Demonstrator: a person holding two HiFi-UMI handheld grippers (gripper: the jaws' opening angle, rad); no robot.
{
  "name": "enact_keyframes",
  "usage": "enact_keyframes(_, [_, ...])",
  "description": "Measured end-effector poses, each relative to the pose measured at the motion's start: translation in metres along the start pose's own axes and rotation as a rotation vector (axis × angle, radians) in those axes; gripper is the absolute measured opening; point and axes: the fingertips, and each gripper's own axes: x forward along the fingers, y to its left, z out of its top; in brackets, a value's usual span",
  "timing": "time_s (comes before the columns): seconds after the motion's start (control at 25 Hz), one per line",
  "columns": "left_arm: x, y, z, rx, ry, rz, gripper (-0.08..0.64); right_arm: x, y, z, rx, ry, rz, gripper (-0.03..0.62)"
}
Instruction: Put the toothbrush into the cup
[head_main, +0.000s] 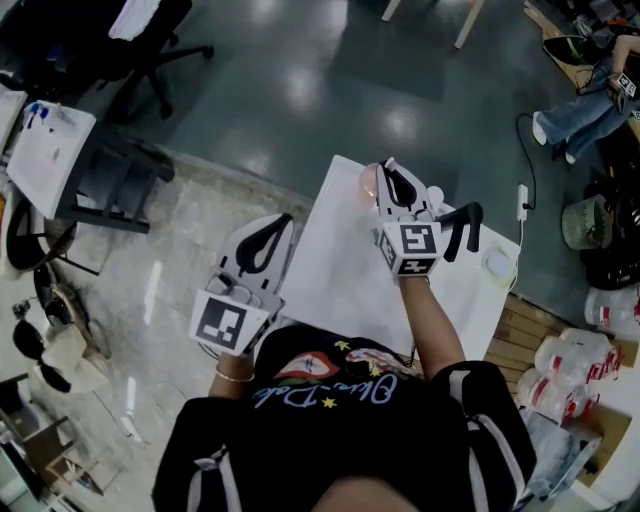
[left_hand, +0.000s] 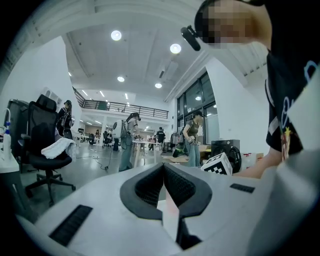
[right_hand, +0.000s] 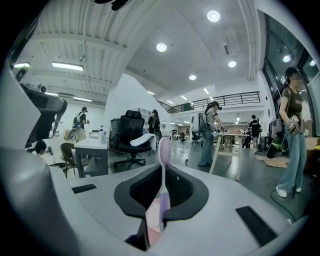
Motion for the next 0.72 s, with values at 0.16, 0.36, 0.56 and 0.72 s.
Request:
enact_keyframes(0.16, [-0.004, 0.004, 0.0, -0.003, -0.004, 0.007, 0.003, 0.006, 0.003, -0.013, 0.004, 0.049, -0.002, 0.015])
enact_keyframes(0.36, [-0.008, 0.008, -0.001, -0.004, -0.009, 0.017, 0.003, 0.012, 0.004, -0.027, 0.004, 0.096, -0.007, 0.015])
enact_keyframes(0.56, [-0.012, 0.011, -0.002, -0.01, -0.008, 0.023, 0.003, 0.016, 0.007, -0.038, 0.003, 0.134, -0.006, 0.015])
enact_keyframes(0.72, [-0.015, 0.013, -0.001, -0.013, -0.013, 0.03, 0.003, 0.021, 0.009, -0.038, 0.0, 0.141, -0.004, 0.015])
